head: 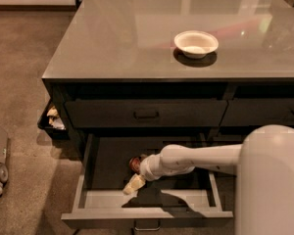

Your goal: Pick coke can from middle drawer and place on counter

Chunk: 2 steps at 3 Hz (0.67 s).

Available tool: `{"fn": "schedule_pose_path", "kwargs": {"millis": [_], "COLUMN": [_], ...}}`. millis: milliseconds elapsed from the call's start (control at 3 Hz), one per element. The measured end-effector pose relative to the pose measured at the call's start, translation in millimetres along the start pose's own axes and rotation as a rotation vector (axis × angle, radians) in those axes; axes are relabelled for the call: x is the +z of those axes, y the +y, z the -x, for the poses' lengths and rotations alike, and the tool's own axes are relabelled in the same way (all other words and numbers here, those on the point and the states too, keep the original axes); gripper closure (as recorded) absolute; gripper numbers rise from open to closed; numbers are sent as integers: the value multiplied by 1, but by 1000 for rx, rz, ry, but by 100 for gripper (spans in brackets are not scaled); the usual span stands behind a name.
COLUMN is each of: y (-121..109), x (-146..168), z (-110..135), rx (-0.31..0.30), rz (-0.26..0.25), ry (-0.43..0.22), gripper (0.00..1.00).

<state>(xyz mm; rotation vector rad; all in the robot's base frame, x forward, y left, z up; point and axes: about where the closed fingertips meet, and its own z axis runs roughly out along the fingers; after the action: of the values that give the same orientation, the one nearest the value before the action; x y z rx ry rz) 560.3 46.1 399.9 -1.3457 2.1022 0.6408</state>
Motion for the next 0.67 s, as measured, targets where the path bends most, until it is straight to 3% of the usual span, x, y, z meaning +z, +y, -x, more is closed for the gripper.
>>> {"fn": "schedule_pose_path", "kwargs": {"millis": [333, 667], "y": [-8, -12], "x": [31, 40], "z": [-10, -10], "rx": [5, 1], "rz": [-7, -33], "ry": [27, 39], "gripper": [19, 42]}}
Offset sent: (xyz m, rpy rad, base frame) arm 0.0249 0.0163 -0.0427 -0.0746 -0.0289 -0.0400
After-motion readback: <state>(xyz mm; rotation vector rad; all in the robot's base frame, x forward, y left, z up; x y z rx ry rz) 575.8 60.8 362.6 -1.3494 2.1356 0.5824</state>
